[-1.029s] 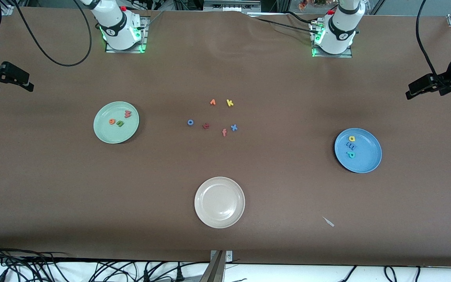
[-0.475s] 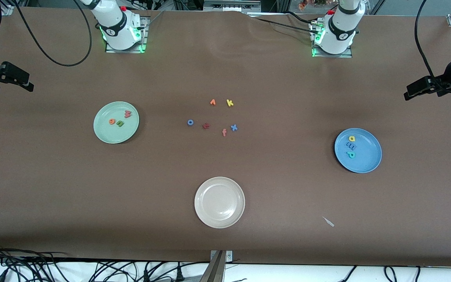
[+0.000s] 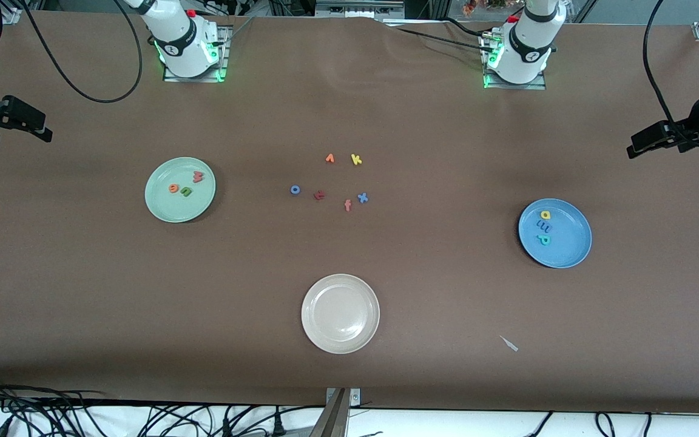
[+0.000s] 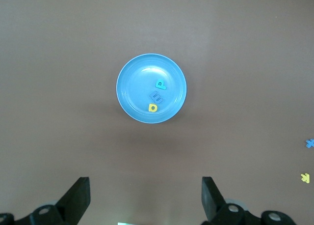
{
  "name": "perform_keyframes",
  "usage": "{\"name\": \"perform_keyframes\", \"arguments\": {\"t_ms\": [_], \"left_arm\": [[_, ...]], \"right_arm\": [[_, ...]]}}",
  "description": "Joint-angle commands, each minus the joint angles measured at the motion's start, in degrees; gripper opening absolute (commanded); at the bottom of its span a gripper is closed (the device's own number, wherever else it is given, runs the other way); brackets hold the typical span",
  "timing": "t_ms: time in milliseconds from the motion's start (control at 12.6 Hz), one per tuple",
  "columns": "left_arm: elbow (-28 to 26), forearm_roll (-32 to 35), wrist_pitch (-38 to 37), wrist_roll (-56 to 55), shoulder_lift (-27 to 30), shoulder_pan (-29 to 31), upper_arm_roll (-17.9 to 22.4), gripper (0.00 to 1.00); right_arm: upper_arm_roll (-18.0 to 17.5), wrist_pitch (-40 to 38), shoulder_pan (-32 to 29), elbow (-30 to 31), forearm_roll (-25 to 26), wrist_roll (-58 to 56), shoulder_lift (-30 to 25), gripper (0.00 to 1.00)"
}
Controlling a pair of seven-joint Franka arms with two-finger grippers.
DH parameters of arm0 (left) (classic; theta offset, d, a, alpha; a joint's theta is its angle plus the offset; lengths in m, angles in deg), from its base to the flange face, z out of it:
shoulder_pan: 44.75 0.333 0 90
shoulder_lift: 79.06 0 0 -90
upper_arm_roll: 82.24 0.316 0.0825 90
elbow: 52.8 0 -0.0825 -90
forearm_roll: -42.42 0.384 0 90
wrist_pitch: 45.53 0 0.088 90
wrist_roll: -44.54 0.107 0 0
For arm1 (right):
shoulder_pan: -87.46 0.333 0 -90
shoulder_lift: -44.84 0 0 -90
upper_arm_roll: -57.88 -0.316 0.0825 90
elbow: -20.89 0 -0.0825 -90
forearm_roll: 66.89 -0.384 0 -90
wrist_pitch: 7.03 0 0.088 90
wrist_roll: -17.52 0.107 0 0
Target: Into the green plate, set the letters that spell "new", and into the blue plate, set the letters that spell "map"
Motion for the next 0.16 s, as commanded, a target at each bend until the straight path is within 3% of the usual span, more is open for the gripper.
{"name": "perform_keyframes", "arguments": {"t_ms": [0,79], "left_arm": [[0.04,-1.95,0.59,1.72,0.02,0.69,0.29,1.00],[0.04,-1.95,0.50,1.72,-0.07,0.70,0.29,1.00]], "right_arm": [[-0.35,0.45,-0.54,0.88,0.42,-0.54,-1.12,1.00],[-0.35,0.45,-0.54,0.88,0.42,-0.54,-1.12,1.00]]}}
